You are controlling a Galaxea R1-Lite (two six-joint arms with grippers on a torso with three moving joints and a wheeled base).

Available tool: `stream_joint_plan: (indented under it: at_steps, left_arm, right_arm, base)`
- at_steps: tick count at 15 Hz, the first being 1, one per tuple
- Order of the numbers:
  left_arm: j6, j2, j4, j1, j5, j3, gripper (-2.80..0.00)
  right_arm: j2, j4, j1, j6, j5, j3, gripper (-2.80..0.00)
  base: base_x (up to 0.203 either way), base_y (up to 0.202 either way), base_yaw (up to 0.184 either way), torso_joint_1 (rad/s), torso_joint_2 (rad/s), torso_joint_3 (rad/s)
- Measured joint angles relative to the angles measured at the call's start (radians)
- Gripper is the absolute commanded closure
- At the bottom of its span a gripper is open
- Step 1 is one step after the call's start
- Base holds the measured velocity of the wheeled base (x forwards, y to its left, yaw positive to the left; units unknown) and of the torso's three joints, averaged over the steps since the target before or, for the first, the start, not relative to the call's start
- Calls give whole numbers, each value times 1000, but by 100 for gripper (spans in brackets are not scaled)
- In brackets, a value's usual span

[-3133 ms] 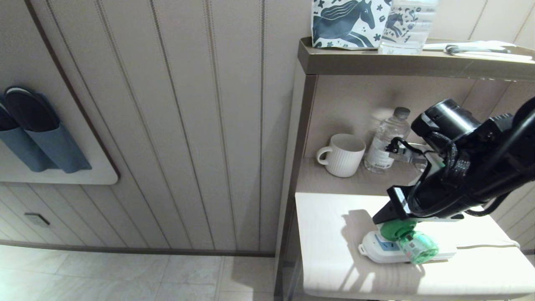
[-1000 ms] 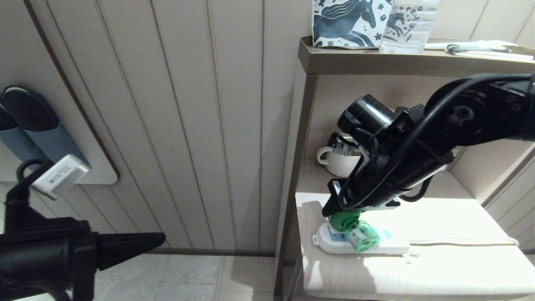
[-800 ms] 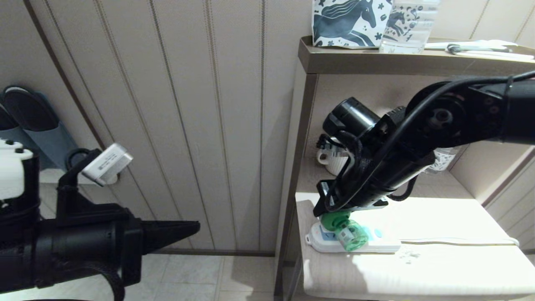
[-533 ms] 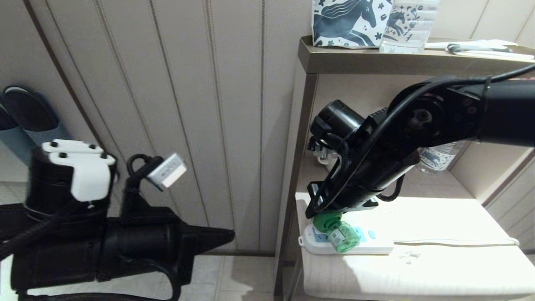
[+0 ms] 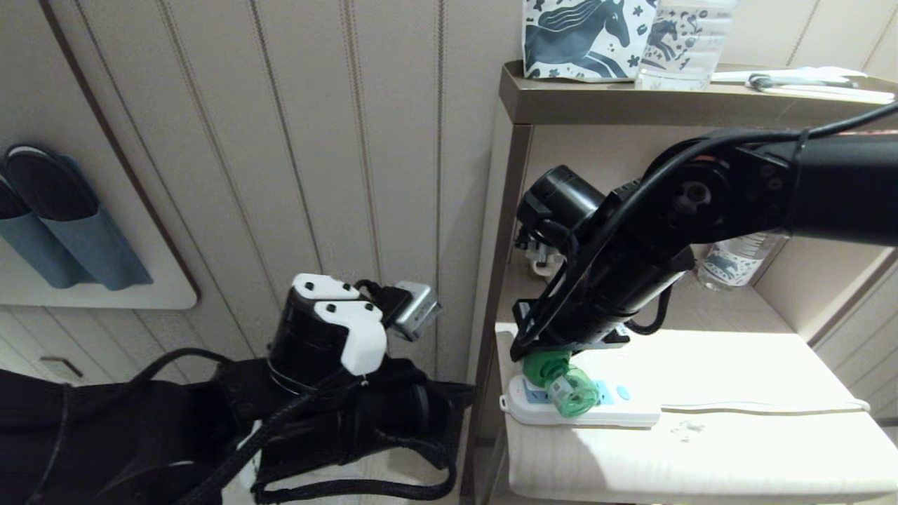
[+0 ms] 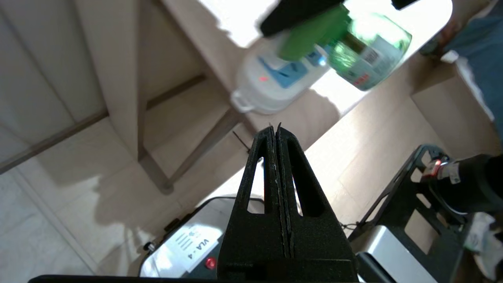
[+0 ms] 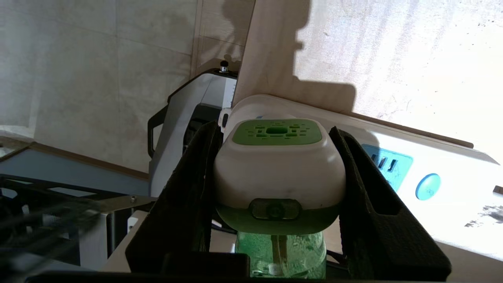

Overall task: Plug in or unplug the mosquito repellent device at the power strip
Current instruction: Hold the socket with your left hand and unplug it with your right hand

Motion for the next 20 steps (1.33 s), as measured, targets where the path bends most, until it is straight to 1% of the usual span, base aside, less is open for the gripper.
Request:
stream_joint_plan:
  at_steps: [2, 4, 6, 8, 12, 15, 18, 20]
  left_arm:
    - [-2, 49, 4, -49, 28, -38, 0]
    - [-4, 103, -1, -102, 107, -66, 0]
    - [-8, 152, -4, -139, 190, -107, 0]
    - [-10, 197, -4, -158, 238, -151, 0]
    - [-16, 249, -1, -174, 264, -206, 0]
    - [-16, 267, -4, -175, 296, -213, 0]
    - [-17, 269, -5, -174, 307, -215, 0]
    - [-16, 263, -7, -173, 327, -216, 0]
  right_arm:
    - [3, 0, 0, 2, -1, -7, 0]
    - [3, 0, 0, 5, 0, -8, 0]
    - [3, 0, 0, 7, 0, -9, 0]
    - [3, 0, 0, 7, 1, -9, 0]
    - [2, -1, 0, 7, 1, -8, 0]
    - [2, -1, 2, 6, 1, -7, 0]
    - [2, -1, 3, 6, 1, -6, 0]
    - [0, -1, 2, 6, 1, -1, 0]
  base:
    - [0, 0, 0, 0, 0, 0]
    - [0, 0, 0, 0, 0, 0]
    - [0, 0, 0, 0, 0, 0]
    - [0, 0, 0, 0, 0, 0]
    - [0, 0, 0, 0, 0, 0]
    - [0, 0, 0, 0, 0, 0]
    - [0, 0, 0, 0, 0, 0]
    - [0, 0, 0, 0, 0, 0]
